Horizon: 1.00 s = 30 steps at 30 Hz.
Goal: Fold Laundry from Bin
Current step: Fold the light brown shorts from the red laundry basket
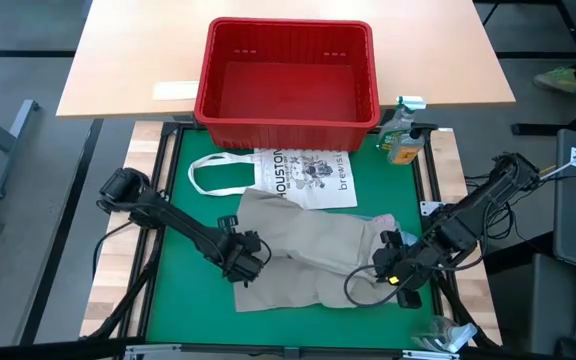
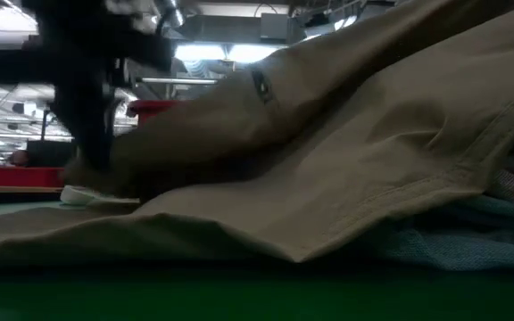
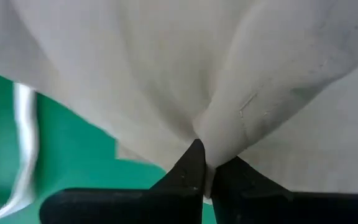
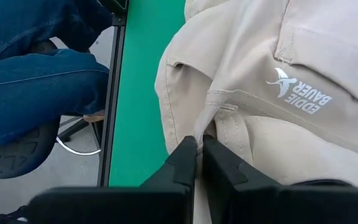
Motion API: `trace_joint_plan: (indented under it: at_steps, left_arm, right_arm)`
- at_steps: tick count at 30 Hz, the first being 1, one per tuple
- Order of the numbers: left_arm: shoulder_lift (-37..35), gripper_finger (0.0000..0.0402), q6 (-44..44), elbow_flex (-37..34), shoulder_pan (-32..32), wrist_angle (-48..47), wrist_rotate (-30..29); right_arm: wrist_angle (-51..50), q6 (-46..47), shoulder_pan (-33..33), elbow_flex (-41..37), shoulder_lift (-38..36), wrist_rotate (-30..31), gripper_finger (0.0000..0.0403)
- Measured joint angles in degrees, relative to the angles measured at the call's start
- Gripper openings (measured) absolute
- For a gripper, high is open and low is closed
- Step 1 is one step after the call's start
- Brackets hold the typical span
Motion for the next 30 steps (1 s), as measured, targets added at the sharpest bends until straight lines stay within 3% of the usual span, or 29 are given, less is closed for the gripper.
trace_joint_plan:
  at_steps: [8, 12, 19, 25, 30]
  left_arm:
    - [-2.7, 0.0004, 0.1, 16.9, 0.0, -25.3, 0.6]
    - [-2.7, 0.0003, 0.1, 26.0, -0.2, -32.9, 0.7]
    - [-2.8, 0.0003, 0.2, 34.4, -1.3, -31.9, 1.9]
    - [-2.7, 0.0003, -5.3, 33.4, -5.7, -30.2, 6.3]
    - [-2.7, 0.0004, -8.9, 28.0, -10.4, -19.2, 6.5]
  right_arm:
    - [-12.3, -0.2, 0.0, 9.1, -0.1, 6.5, 0.0018]
    - [-15.6, -0.2, 0.0, 11.6, -0.1, 8.1, 0.0018]
    - [-18.3, 0.1, 0.1, 12.2, -0.1, 7.4, 0.0018]
    - [-18.4, 4.3, 1.1, 12.2, -0.1, 3.3, 0.0018]
    - [-18.3, 7.4, 5.2, 12.2, 1.6, 2.0, 0.0018]
